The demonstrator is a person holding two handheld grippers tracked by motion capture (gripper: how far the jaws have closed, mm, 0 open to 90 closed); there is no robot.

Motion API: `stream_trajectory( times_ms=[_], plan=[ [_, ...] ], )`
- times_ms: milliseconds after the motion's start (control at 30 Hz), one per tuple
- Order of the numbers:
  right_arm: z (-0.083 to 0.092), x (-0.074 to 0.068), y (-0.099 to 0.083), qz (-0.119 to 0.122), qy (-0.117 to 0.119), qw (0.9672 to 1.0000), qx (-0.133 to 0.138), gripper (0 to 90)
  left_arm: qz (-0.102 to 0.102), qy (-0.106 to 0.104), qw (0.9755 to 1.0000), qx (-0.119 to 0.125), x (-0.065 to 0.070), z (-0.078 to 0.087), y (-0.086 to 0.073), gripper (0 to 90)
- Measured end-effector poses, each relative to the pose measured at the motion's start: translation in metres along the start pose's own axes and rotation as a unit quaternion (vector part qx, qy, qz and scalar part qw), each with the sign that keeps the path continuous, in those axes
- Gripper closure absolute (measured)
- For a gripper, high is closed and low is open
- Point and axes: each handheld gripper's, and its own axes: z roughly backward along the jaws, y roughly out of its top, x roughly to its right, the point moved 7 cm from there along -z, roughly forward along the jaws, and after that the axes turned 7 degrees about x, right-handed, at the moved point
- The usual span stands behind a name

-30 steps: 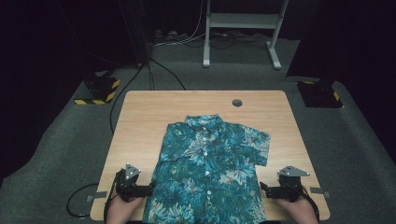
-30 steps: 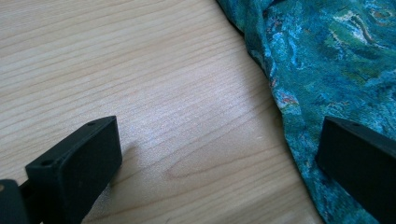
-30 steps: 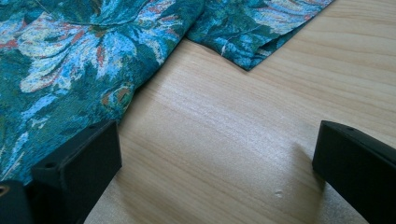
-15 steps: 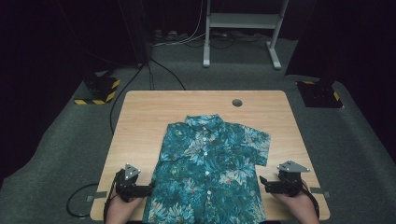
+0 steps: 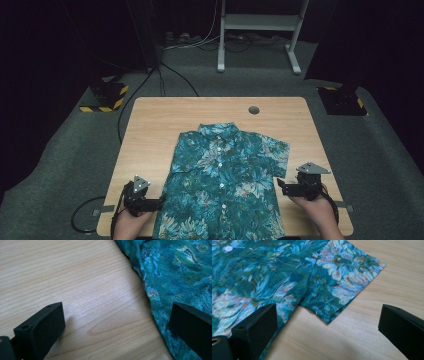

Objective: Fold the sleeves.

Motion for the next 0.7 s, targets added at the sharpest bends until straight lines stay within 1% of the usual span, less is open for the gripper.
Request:
stream_trajectory(
  times_ms=[167, 300, 367, 400, 433, 500, 567, 633, 667, 700],
  plan=[
    [-0.011, 0.006, 0.007, -0.008, -0.006, 1.0000, 0.000, 3.1, 0.000, 0.000, 1.0000, 0.000, 0.000, 0.000, 0.000, 0.9],
    [-0.020, 0.011, 0.013, -0.021, -0.004, 0.9998, 0.003, 3.0, 0.000, 0.000, 1.0000, 0.000, 0.000, 0.000, 0.000, 0.8],
    [-0.022, 0.012, 0.014, -0.022, -0.004, 0.9997, 0.003, 2.4, -0.001, 0.000, 1.0000, 0.000, 0.000, 0.000, 0.000, 0.8],
    [-0.025, 0.013, 0.016, -0.026, -0.001, 0.9996, 0.004, 1.7, -0.001, 0.000, 1.0000, 0.000, 0.000, 0.000, 0.000, 0.9],
    [-0.025, 0.013, 0.016, -0.026, -0.001, 0.9996, 0.004, 1.7, -0.001, 0.000, 1.0000, 0.000, 0.000, 0.000, 0.000, 0.8],
    [-0.030, 0.016, 0.018, -0.020, -0.006, 0.9998, 0.002, 1.8, -0.001, 0.000, 1.0000, 0.000, 0.000, 0.000, 0.000, 0.8],
    [-0.034, 0.018, 0.019, -0.023, -0.008, 0.9997, 0.003, 1.8, -0.001, 0.000, 1.0000, -0.001, 0.000, 0.000, 0.000, 0.8],
    [-0.039, 0.021, 0.021, -0.018, -0.013, 0.9997, 0.000, 1.9, -0.001, 0.000, 1.0000, -0.001, 0.000, 0.000, 0.000, 0.8],
    [-0.039, 0.021, 0.021, -0.018, -0.013, 0.9997, 0.000, 1.9, -0.001, 0.000, 1.0000, -0.001, 0.000, 0.000, 0.000, 0.8],
    [-0.043, 0.023, 0.023, -0.021, -0.015, 0.9997, -0.001, 1.9, -0.001, 0.000, 1.0000, 0.000, 0.000, 0.000, 0.000, 0.8]
  ],
)
